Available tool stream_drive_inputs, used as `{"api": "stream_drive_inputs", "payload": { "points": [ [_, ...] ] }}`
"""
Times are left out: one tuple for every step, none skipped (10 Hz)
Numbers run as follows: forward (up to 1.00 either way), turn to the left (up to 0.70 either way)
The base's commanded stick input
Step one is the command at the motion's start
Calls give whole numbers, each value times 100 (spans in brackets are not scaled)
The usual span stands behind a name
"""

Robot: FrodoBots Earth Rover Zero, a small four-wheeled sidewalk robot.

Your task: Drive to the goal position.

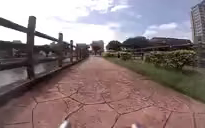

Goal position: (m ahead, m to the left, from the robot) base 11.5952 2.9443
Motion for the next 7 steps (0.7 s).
{"api": "stream_drive_inputs", "payload": {
  "points": [
    [100, 0],
    [100, 0],
    [100, 0],
    [100, 0],
    [100, 0],
    [100, 0],
    [100, 0]
  ]
}}
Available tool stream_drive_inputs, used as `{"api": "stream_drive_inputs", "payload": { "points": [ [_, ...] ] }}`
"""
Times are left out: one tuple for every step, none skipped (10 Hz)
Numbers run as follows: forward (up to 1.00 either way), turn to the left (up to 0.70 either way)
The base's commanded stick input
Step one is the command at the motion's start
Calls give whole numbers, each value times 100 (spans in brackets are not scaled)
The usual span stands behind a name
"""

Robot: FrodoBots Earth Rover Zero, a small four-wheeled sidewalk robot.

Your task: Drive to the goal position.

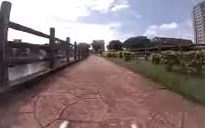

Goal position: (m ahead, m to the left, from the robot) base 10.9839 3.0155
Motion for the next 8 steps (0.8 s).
{"api": "stream_drive_inputs", "payload": {
  "points": [
    [100, 0],
    [100, 0],
    [100, 0],
    [100, 0],
    [100, 0],
    [100, 0],
    [100, 0],
    [100, 0]
  ]
}}
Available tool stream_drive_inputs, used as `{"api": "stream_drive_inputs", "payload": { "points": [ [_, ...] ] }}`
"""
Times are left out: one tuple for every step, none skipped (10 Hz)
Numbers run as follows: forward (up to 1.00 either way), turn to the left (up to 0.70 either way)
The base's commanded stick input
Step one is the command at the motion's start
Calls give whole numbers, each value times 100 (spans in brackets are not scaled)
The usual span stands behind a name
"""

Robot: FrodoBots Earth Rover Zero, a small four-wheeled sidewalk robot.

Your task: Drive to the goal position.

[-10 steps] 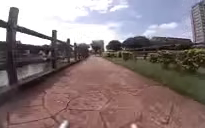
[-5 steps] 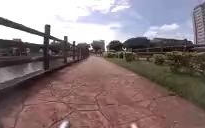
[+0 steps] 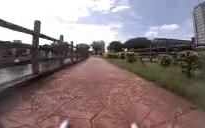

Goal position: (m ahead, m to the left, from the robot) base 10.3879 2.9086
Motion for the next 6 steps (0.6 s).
{"api": "stream_drive_inputs", "payload": {
  "points": [
    [100, 0],
    [100, 0],
    [100, 0],
    [100, 0],
    [100, 0],
    [100, 0]
  ]
}}
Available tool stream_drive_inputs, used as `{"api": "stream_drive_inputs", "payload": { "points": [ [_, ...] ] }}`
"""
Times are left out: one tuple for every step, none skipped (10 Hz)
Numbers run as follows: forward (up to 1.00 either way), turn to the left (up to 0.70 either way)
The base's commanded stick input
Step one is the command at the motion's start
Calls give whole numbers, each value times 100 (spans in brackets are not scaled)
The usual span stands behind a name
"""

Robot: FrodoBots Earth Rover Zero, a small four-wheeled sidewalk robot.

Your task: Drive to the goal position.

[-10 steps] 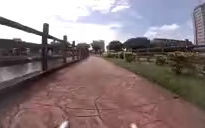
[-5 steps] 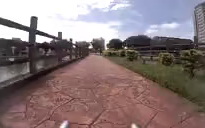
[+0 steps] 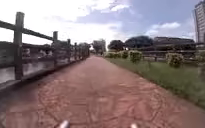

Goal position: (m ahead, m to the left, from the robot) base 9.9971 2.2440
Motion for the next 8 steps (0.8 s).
{"api": "stream_drive_inputs", "payload": {
  "points": [
    [100, 0],
    [100, 0],
    [100, 0],
    [100, 0],
    [100, 0],
    [100, 0],
    [100, 0],
    [100, 0]
  ]
}}
